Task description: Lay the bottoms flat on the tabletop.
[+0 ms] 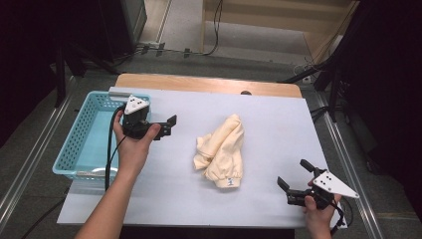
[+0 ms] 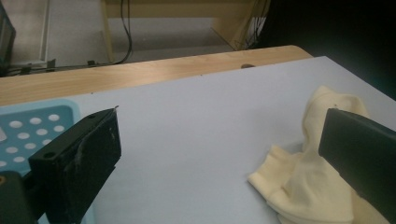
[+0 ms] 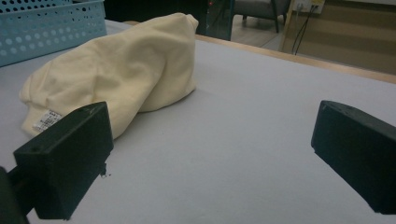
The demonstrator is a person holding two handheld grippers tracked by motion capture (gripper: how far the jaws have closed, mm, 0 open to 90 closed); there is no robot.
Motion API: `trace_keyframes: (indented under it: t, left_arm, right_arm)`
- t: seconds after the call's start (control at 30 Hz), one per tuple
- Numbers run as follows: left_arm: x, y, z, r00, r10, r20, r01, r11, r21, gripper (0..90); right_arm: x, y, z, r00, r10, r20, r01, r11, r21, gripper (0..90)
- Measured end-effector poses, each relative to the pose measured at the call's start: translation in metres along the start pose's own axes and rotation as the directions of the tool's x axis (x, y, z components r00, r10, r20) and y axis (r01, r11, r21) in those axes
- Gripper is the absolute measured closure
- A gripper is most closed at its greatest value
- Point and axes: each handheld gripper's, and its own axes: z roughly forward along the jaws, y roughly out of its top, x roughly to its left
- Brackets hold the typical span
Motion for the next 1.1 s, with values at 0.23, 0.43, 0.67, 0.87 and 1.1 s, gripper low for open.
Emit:
trace_keyframes:
  t: [0.23, 0.43, 0.67, 0.87, 1.1]
  left_arm:
    - [-0.013, -0.002, 0.000, 0.9989, 0.018, 0.042, -0.018, 0.9998, -0.009, 0.0]
    - [-0.025, -0.007, 0.001, 0.9965, 0.033, 0.077, -0.031, 0.9993, -0.019, 0.0]
    - [-0.037, -0.015, 0.003, 0.9921, 0.043, 0.118, -0.039, 0.9987, -0.033, 0.0]
    - [-0.045, -0.020, 0.006, 0.9876, 0.049, 0.149, -0.044, 0.9984, -0.035, 0.0]
    - [-0.050, -0.030, 0.009, 0.9831, 0.048, 0.177, -0.043, 0.9986, -0.030, 0.0]
  right_arm:
    - [0.001, 0.000, 0.001, 1.0000, 0.002, -0.005, -0.002, 1.000, 0.002, 0.0]
    - [0.002, 0.001, 0.001, 1.0000, 0.001, -0.004, -0.001, 1.000, -0.002, 0.0]
    - [0.002, 0.005, 0.001, 0.9999, 0.011, 0.002, -0.011, 1.000, -0.016, 0.0]
    - [0.003, 0.007, 0.003, 0.9999, 0.011, 0.000, -0.011, 1.000, -0.023, 0.0]
    - [0.009, 0.012, 0.007, 0.9999, 0.010, -0.007, -0.010, 1.000, -0.029, 0.0]
